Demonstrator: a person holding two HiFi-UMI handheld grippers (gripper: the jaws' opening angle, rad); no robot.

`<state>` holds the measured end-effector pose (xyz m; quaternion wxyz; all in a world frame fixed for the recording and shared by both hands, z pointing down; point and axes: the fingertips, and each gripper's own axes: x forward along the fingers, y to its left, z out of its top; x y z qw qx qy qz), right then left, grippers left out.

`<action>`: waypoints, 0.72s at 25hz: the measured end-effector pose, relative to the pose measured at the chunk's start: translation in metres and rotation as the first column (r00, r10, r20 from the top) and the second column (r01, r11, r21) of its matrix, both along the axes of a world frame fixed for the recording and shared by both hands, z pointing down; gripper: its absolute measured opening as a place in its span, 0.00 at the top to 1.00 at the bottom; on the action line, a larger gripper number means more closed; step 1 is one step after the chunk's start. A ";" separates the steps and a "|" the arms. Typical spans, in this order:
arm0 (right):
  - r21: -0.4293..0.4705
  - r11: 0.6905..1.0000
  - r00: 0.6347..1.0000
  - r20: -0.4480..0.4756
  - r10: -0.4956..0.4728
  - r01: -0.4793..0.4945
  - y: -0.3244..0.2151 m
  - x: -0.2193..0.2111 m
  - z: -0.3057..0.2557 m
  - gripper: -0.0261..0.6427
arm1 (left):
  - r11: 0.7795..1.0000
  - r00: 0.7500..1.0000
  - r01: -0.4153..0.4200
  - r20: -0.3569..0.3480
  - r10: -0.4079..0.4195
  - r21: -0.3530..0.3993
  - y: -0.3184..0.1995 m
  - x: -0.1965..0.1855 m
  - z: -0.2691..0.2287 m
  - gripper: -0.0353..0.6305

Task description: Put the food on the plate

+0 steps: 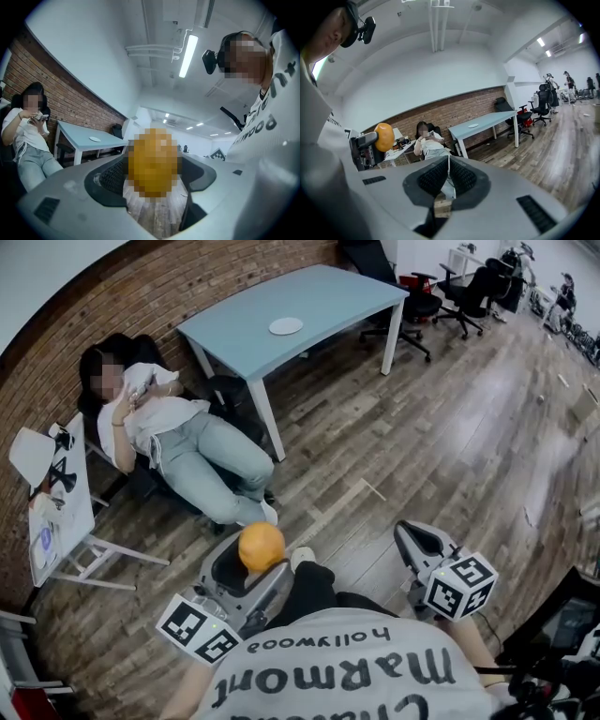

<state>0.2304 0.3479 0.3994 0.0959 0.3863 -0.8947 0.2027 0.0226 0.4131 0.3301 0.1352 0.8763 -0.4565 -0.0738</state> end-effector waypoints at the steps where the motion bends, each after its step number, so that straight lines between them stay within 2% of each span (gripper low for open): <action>1: -0.003 1.000 1.000 -0.004 0.001 -0.001 -0.003 -0.001 0.000 0.94 | 1.000 1.000 0.000 -0.006 0.000 -0.003 -0.004 -0.002 0.000 0.45; 7: 0.009 1.000 1.000 -0.020 0.020 -0.020 -0.022 0.002 -0.005 0.94 | 1.000 1.000 -0.023 -0.011 0.023 0.005 -0.036 -0.002 -0.001 0.45; 12: -0.024 0.999 0.999 -0.014 0.036 -0.037 -0.041 -0.007 -0.003 0.94 | 0.999 0.999 -0.031 -0.036 0.032 0.027 -0.062 -0.006 -0.008 0.45; 15: -0.017 1.000 0.999 -0.033 0.001 -0.001 -0.054 -0.026 0.000 0.94 | 0.999 0.999 -0.031 -0.042 0.031 -0.009 -0.074 -0.016 0.005 0.45; 18: -0.022 1.000 0.996 -0.087 0.007 -0.009 -0.069 -0.028 0.006 0.94 | 0.998 0.997 -0.018 -0.080 0.013 -0.061 -0.092 -0.029 0.016 0.45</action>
